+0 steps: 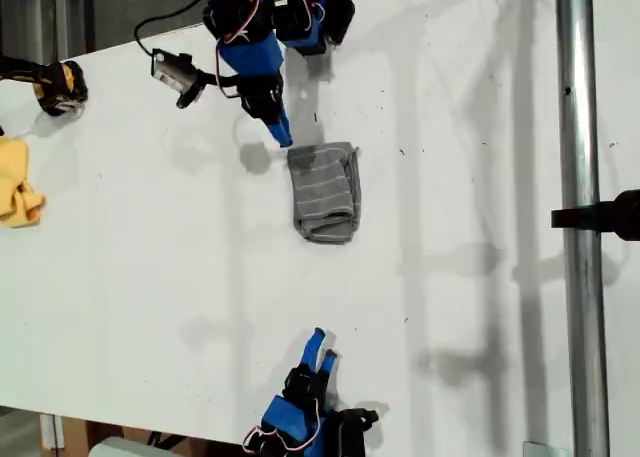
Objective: Grasp corners of a towel and fold twice.
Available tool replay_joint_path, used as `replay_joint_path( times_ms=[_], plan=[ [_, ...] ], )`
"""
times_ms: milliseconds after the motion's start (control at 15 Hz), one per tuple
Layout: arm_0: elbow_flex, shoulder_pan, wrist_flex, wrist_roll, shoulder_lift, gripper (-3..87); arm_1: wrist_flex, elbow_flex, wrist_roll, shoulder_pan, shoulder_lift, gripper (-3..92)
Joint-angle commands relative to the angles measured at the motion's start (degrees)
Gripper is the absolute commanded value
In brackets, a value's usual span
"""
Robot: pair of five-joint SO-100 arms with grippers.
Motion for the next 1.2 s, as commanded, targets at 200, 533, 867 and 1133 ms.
replay_joint_path(
  times_ms=[200, 533, 867, 1133],
  plan=[
    [4.48, -0.62, -2.72, -6.86, 0.44, 20.3, 15.38, 25.22, 14.33, -1.67, 32.08, -0.1],
    [4.48, -0.18, -2.64, 50.10, 0.44, 19.6, 16.79, 26.89, 4.66, -0.79, 32.08, 9.0],
    [4.48, -0.35, -2.37, 47.81, 0.44, 17.5, 16.79, 26.89, 4.66, -0.97, 32.08, 9.0],
    [4.48, -0.35, -2.29, 47.81, 0.44, 17.3, 16.79, 26.89, 4.66, -0.97, 32.08, 9.0]
  ],
)
